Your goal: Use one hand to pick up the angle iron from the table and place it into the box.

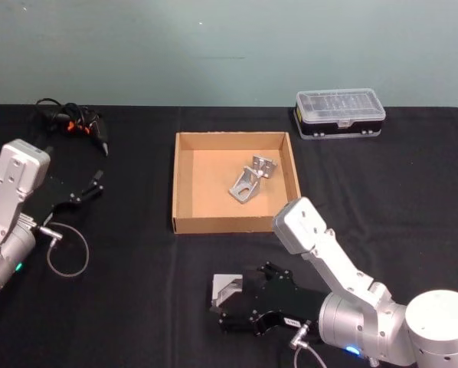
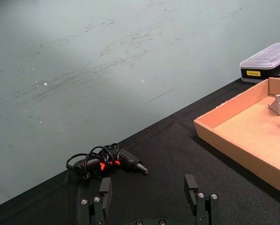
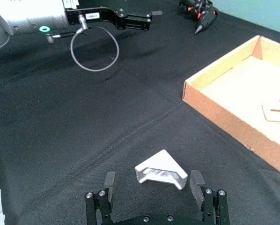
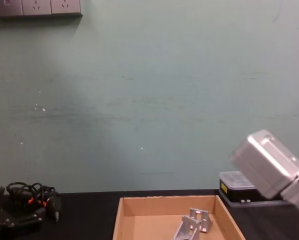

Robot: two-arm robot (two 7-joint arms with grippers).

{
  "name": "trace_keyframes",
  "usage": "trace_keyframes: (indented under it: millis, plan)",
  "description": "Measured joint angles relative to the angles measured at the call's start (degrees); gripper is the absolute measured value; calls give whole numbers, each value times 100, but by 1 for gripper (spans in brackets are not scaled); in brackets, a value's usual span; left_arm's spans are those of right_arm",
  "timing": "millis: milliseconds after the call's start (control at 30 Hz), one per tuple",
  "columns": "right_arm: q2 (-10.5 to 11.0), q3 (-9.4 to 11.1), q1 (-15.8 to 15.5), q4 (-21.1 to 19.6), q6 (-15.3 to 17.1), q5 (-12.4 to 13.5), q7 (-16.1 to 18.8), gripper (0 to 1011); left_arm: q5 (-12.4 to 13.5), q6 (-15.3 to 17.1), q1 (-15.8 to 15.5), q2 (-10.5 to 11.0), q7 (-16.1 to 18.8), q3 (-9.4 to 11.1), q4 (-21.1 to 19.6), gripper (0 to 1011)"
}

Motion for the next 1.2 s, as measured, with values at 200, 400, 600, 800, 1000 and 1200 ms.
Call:
trace_keyframes:
  millis: [200, 400, 600, 800, 1000, 1200]
  plan:
    - [-178, -39, 36, 60, 161, -41, -120, 1004, 0, 0, 0, 0, 0, 0, 0, 1011]
    - [-277, -43, 52, 114, 194, -108, -181, 1004, 1, 0, 0, 0, 0, 0, 0, 1011]
    - [-395, -43, 87, 223, 247, -163, -202, 1004, 0, 0, 0, 0, 0, 0, 0, 1011]
    - [-521, -53, 137, 334, 261, -257, -234, 1004, 1, 0, 0, 0, 0, 0, 0, 1011]
    - [-639, -74, 197, 460, 262, -373, -253, 1004, 0, 0, 0, 0, 0, 0, 0, 1011]
    - [-745, -67, 211, 533, 280, -503, -300, 1004, 0, 0, 0, 0, 0, 0, 0, 1011]
